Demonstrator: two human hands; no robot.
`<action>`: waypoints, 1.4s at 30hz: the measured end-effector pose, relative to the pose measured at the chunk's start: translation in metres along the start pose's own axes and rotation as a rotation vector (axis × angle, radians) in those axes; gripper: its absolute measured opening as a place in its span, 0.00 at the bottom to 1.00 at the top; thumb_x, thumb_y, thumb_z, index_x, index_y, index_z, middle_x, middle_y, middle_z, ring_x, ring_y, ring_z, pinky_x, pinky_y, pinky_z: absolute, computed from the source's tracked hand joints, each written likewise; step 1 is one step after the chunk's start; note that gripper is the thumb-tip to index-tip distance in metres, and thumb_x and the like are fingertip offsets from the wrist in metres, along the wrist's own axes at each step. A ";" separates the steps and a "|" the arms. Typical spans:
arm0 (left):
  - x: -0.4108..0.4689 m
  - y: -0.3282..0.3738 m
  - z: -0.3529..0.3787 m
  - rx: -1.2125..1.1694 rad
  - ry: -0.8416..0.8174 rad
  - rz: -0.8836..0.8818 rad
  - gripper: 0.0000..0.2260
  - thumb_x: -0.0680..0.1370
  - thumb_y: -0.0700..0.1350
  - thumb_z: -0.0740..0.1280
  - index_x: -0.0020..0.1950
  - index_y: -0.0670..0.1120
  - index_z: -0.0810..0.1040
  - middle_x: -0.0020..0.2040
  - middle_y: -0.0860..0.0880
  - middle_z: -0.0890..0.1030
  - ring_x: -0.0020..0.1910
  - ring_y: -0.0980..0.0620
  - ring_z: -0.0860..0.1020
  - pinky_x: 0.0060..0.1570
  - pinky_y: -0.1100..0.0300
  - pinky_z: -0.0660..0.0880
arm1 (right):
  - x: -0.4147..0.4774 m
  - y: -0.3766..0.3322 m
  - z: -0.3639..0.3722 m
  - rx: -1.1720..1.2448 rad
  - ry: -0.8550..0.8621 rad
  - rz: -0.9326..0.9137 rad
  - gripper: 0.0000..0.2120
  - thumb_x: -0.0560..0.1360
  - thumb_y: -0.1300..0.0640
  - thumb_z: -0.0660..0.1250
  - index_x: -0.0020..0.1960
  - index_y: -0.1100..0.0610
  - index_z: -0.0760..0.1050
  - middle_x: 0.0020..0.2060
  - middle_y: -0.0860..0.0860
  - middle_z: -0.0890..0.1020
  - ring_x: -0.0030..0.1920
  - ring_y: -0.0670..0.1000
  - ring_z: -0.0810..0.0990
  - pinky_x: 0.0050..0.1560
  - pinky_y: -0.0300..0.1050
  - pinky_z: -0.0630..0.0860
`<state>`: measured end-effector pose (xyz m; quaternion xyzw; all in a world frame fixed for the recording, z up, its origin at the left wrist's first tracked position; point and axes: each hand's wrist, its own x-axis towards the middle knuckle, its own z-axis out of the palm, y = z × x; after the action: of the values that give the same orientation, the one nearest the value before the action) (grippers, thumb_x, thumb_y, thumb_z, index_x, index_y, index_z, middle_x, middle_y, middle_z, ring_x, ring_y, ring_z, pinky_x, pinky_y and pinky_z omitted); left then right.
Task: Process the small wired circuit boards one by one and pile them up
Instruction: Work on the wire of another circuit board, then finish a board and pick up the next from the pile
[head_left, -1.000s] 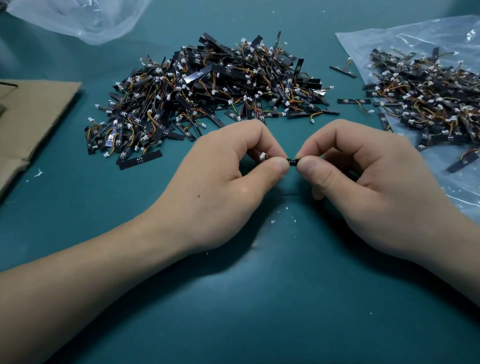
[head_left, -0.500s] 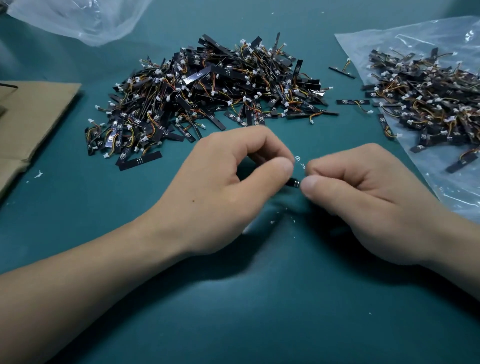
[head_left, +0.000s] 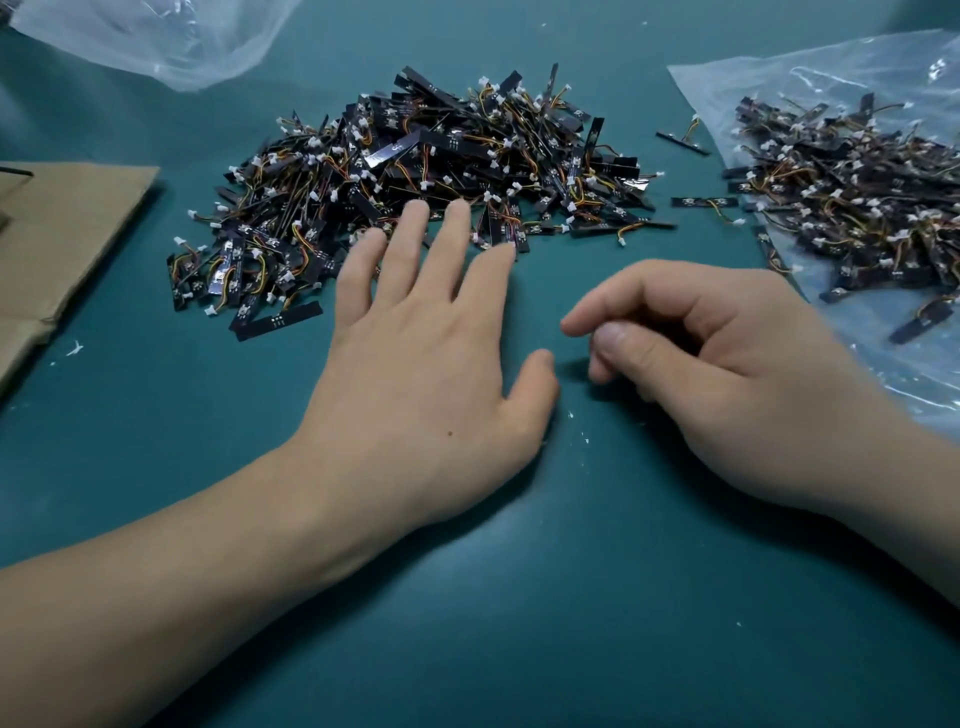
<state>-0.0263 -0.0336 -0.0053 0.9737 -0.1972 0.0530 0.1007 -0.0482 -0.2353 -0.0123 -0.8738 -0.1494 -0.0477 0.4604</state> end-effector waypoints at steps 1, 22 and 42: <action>0.001 0.000 0.001 -0.006 -0.022 0.000 0.34 0.76 0.64 0.51 0.81 0.53 0.60 0.84 0.47 0.55 0.83 0.45 0.50 0.81 0.47 0.41 | 0.000 -0.001 0.000 0.002 -0.006 0.003 0.08 0.79 0.58 0.65 0.51 0.48 0.82 0.37 0.44 0.84 0.35 0.42 0.80 0.38 0.27 0.70; 0.008 -0.006 0.007 -0.171 0.035 0.062 0.25 0.76 0.61 0.57 0.72 0.56 0.70 0.74 0.57 0.69 0.76 0.54 0.61 0.76 0.56 0.49 | -0.001 -0.007 0.001 -0.095 -0.026 -0.002 0.06 0.78 0.52 0.67 0.48 0.46 0.83 0.36 0.46 0.84 0.35 0.46 0.78 0.36 0.33 0.72; 0.008 -0.007 0.006 -0.350 0.122 0.027 0.13 0.72 0.63 0.68 0.52 0.62 0.81 0.53 0.62 0.74 0.59 0.56 0.68 0.55 0.60 0.54 | 0.003 -0.004 -0.001 -0.240 0.109 0.077 0.08 0.79 0.56 0.71 0.52 0.43 0.81 0.57 0.40 0.80 0.61 0.41 0.76 0.61 0.29 0.65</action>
<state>-0.0154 -0.0314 -0.0112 0.9337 -0.2098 0.0782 0.2794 -0.0467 -0.2333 -0.0086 -0.9237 -0.0837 -0.0947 0.3616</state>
